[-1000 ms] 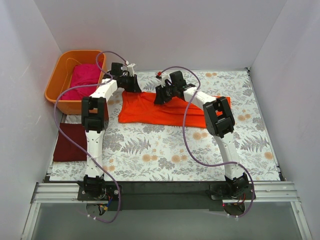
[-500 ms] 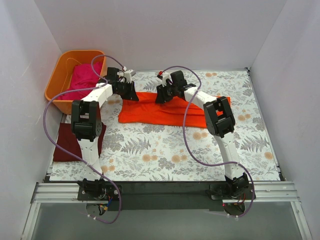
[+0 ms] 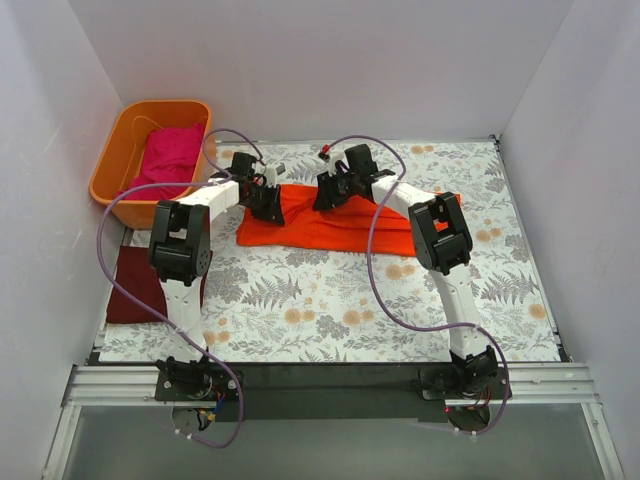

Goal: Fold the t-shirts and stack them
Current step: Fold the tshirt

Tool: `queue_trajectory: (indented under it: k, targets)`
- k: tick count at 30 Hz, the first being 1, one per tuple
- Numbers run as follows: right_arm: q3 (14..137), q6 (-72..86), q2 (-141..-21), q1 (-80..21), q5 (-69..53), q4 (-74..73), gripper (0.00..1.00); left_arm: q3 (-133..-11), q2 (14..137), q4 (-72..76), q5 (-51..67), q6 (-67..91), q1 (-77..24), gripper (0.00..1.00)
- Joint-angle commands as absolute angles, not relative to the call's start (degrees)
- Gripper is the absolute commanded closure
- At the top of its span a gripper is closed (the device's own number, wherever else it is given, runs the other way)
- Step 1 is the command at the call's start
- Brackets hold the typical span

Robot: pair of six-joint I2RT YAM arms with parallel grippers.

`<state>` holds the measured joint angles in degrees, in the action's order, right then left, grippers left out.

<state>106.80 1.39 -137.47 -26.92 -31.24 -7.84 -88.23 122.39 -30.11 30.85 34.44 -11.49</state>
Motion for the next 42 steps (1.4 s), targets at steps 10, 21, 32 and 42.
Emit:
queue_trajectory:
  k: [10, 21, 32, 42]
  targets:
    - [102.9, -8.4, -121.6, -16.8, -33.3, -16.3, 0.54, -90.6, 113.0, -33.3, 28.7, 35.6, -10.4, 0.65]
    - [99.9, -39.8, -119.9, -9.0, -11.5, -41.0, 0.60, -88.3, 112.0, -44.6, 18.0, 38.3, -14.1, 0.64]
    - [93.3, -47.4, -123.1, -6.1, 1.5, -40.9, 0.67, -88.0, 118.5, -43.6, 2.9, 38.6, -16.6, 0.59]
    - [74.4, -49.9, -113.2, -8.0, 0.7, -41.1, 0.74, -114.1, 138.4, -45.6, 0.7, 33.1, -13.9, 0.61]
